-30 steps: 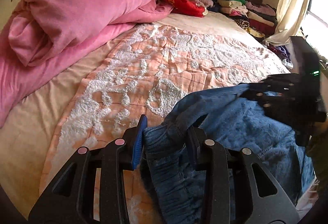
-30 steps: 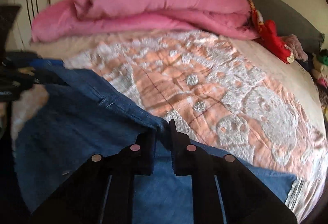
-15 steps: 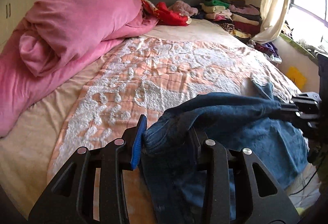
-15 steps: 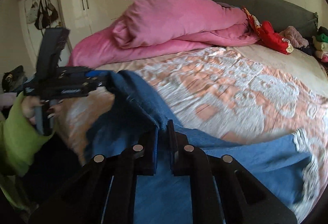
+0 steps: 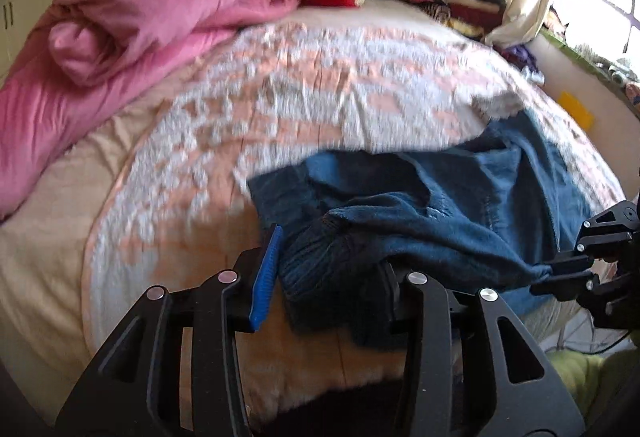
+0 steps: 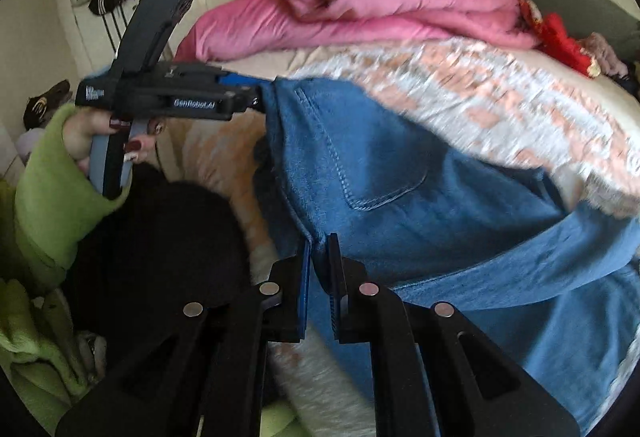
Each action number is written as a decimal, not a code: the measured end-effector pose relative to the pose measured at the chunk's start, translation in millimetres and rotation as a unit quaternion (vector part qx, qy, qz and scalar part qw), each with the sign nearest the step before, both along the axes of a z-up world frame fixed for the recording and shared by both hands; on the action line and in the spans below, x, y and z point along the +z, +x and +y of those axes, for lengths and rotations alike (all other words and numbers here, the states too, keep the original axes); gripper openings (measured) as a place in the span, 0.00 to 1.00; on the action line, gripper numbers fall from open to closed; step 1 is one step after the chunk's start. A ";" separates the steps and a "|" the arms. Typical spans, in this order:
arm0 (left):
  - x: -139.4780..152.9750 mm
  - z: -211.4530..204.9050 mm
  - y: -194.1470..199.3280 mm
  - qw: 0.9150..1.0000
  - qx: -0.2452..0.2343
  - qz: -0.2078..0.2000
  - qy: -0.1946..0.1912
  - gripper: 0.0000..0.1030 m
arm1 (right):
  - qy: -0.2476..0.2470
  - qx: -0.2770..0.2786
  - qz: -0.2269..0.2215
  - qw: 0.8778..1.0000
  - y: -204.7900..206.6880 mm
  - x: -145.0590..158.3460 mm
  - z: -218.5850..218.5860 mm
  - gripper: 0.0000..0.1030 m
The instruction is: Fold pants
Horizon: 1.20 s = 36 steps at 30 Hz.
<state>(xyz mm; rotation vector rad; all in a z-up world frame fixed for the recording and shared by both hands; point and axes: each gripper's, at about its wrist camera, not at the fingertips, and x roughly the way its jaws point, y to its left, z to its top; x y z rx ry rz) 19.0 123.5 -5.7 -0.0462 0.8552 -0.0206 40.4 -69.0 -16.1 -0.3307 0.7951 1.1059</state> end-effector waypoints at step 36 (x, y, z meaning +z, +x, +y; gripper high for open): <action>-26.5 -38.5 -9.0 0.998 -0.015 0.053 -0.024 0.36 | -0.047 -0.082 0.077 0.993 21.4 -41.8 -1.1 0.28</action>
